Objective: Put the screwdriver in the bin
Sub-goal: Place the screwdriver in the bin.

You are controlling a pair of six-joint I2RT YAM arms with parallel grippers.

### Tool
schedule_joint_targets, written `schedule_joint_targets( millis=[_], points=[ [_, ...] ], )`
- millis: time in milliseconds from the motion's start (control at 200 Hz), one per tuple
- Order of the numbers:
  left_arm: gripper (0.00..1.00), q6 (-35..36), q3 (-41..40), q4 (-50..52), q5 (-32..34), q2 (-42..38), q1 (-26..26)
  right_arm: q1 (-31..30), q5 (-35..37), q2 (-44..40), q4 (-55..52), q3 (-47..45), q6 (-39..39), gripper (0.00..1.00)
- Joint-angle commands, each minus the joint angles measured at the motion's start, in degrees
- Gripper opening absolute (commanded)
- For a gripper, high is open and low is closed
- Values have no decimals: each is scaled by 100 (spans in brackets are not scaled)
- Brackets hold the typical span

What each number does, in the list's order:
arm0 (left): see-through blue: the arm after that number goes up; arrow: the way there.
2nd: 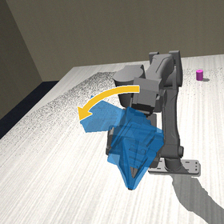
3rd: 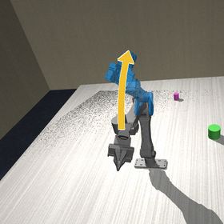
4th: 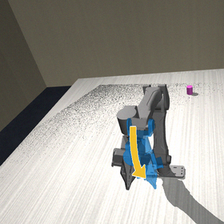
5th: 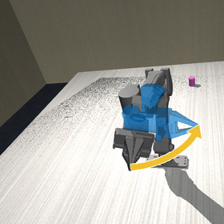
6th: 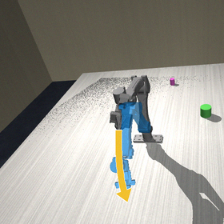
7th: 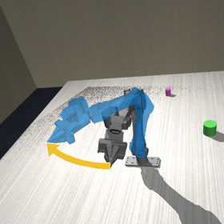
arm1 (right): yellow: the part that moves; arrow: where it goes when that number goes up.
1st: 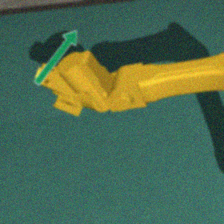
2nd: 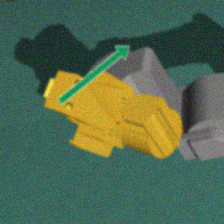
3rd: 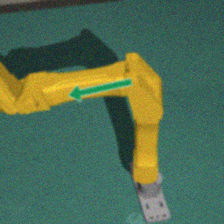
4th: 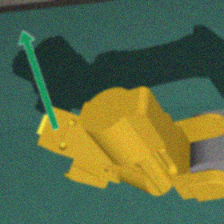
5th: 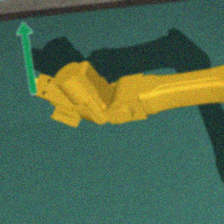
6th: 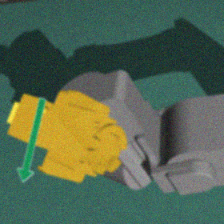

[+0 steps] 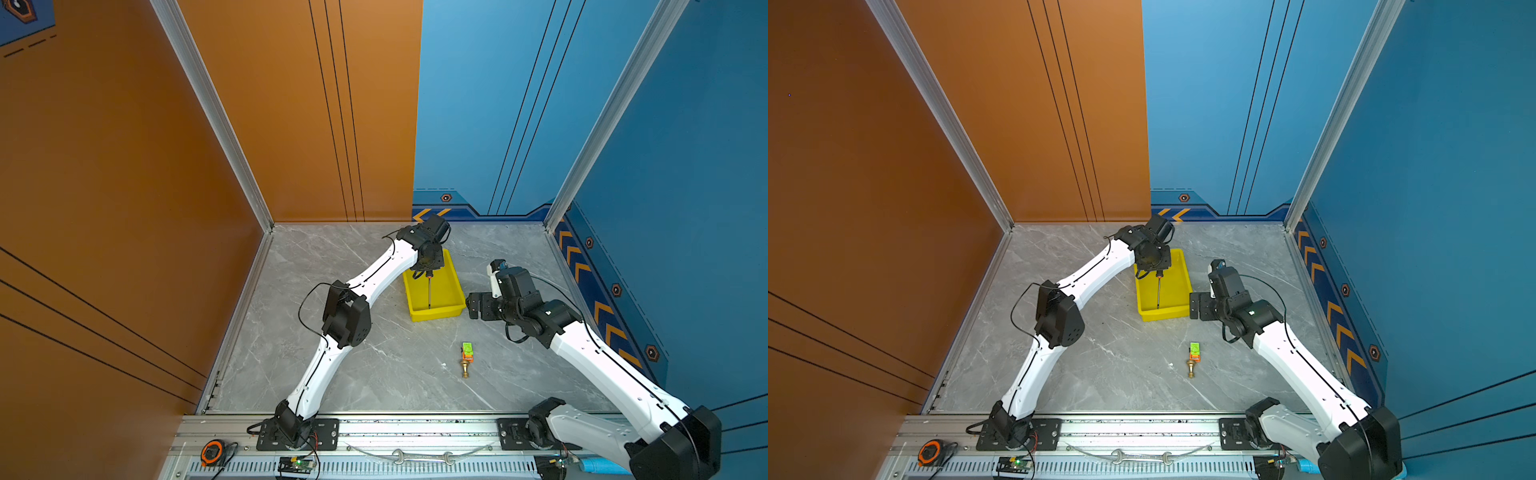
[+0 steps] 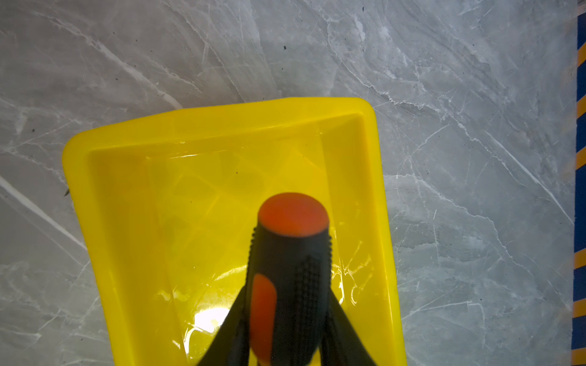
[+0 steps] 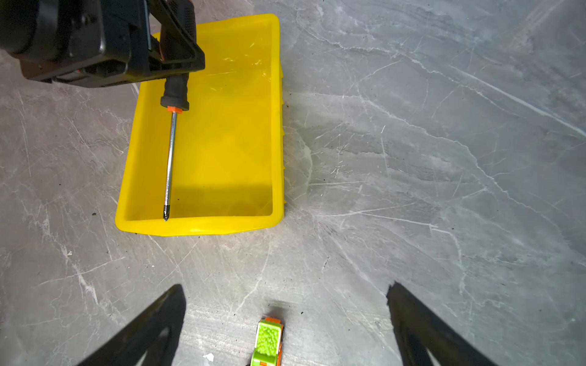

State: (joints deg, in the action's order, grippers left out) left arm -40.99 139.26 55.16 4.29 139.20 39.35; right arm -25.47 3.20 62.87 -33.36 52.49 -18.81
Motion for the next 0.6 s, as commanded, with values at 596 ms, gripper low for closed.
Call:
schedule_joint_targets(
  millis=[596],
  points=[
    [0, -833, 579, -3, 551, 1024, 172, 51, -43, -56, 103, -130, 293, 100]
  ],
)
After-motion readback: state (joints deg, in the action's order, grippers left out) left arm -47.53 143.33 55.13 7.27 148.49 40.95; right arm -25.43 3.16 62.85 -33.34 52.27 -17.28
